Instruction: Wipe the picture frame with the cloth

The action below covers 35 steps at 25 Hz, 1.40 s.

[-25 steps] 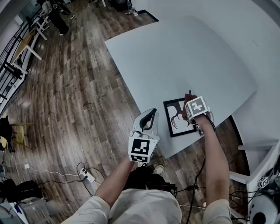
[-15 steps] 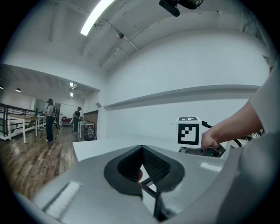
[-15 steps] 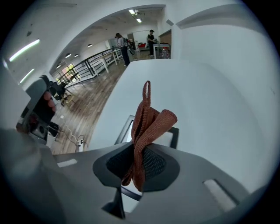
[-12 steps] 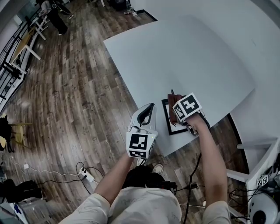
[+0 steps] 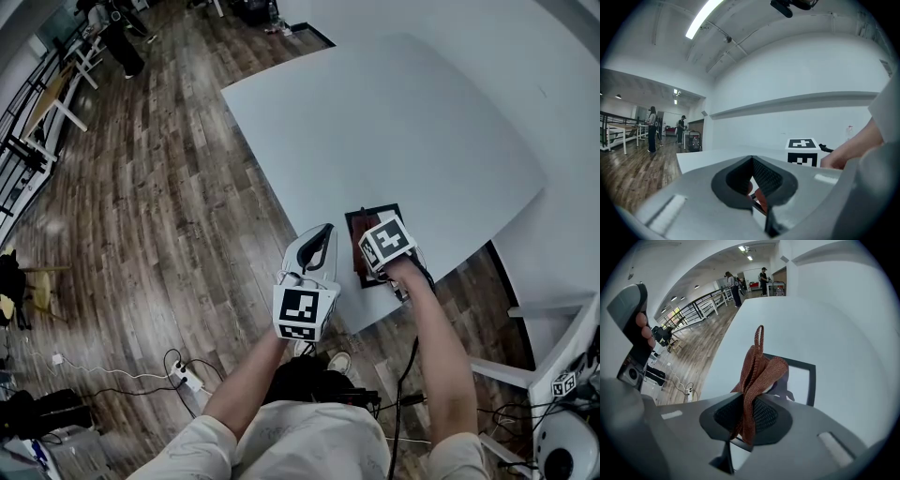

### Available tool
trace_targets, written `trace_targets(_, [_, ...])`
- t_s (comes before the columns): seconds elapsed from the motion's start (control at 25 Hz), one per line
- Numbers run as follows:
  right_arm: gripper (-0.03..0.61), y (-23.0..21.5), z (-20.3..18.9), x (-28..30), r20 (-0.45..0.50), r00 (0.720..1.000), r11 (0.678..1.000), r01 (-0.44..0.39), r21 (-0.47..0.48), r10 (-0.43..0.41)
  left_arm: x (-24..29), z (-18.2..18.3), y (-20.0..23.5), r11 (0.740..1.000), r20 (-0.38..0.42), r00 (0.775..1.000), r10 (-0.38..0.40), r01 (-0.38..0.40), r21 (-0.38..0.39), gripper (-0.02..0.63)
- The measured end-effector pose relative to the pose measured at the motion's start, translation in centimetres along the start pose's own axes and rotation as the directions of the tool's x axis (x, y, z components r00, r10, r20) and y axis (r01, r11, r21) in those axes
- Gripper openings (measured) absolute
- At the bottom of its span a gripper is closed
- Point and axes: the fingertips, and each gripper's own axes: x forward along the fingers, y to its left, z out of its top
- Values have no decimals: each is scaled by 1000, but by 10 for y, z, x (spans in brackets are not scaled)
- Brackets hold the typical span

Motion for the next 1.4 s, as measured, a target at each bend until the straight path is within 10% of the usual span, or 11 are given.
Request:
trace_targets(0.6, [78,-93,-66,-31,-29,990,978,141,152,-139,8,-8,-19,999,-22,999,-36,37,7,0])
trace_targets(1.4, [78,19,-29,-12,50,999,1000,17,18,-18,-1,-2,-7,1000,-7,1000,-19,18,-20,0])
